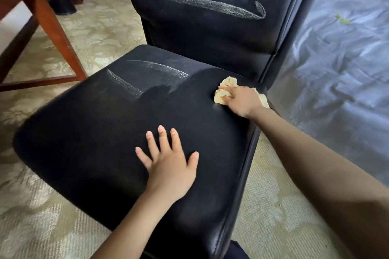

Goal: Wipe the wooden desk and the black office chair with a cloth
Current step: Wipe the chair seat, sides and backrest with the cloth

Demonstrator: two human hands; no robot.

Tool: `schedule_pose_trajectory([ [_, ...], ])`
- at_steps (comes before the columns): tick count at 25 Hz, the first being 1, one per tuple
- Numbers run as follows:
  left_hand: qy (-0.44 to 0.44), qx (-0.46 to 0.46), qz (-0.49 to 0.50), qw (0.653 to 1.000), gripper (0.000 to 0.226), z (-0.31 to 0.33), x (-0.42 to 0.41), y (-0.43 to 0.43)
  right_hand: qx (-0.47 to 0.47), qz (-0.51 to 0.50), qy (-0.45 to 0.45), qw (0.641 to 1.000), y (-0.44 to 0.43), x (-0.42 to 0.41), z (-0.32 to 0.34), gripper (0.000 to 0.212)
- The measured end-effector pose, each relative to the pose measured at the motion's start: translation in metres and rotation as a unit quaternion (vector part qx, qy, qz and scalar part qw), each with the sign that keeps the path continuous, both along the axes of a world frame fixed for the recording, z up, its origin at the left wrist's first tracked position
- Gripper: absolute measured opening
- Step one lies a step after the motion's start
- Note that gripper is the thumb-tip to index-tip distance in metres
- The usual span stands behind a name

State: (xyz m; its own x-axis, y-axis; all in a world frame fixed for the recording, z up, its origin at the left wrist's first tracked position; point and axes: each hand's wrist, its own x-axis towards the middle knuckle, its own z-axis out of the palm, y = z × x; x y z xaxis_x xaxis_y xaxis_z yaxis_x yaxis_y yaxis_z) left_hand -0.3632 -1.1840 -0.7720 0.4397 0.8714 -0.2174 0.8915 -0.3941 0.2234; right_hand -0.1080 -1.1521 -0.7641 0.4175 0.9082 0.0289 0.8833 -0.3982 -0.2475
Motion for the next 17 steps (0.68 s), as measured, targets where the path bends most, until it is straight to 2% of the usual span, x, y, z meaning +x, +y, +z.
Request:
schedule_pose_trajectory([
  [3,0.0,-0.05,-0.005,0.999,0.081,0.008,0.015,-0.006,-0.016,0.03,-0.009,0.999,0.01,-0.02,0.002,0.042],
  [6,-0.035,-0.084,-0.039,0.995,0.077,0.017,0.013,-0.006,-0.01,0.063,0.009,0.998,0.018,-0.049,0.002,0.041],
  [8,-0.118,-0.051,-0.055,0.99,0.065,0.021,-0.006,0.003,-0.011,0.101,0.02,0.995,0.024,-0.071,0.002,0.039],
  [10,-0.198,0.03,-0.027,0.979,0.053,0.023,-0.039,0.019,-0.006,0.143,0.026,0.989,0.029,-0.1,0.002,0.038],
  [12,-0.162,0.127,0.035,0.978,0.052,0.022,-0.079,0.038,-0.003,0.178,0.032,0.984,0.034,-0.133,0.003,0.038],
  [13,-0.126,0.146,0.076,0.978,0.054,0.02,-0.099,0.047,-0.002,0.193,0.036,0.981,0.036,-0.15,0.003,0.039],
  [15,-0.076,0.12,0.161,0.977,0.06,0.014,-0.135,0.062,0.004,0.223,0.042,0.974,0.038,-0.187,0.001,0.041],
  [17,-0.067,0.072,0.232,0.968,0.062,0.006,-0.164,0.07,0.012,0.25,0.033,0.968,0.035,-0.225,-0.002,0.043],
])
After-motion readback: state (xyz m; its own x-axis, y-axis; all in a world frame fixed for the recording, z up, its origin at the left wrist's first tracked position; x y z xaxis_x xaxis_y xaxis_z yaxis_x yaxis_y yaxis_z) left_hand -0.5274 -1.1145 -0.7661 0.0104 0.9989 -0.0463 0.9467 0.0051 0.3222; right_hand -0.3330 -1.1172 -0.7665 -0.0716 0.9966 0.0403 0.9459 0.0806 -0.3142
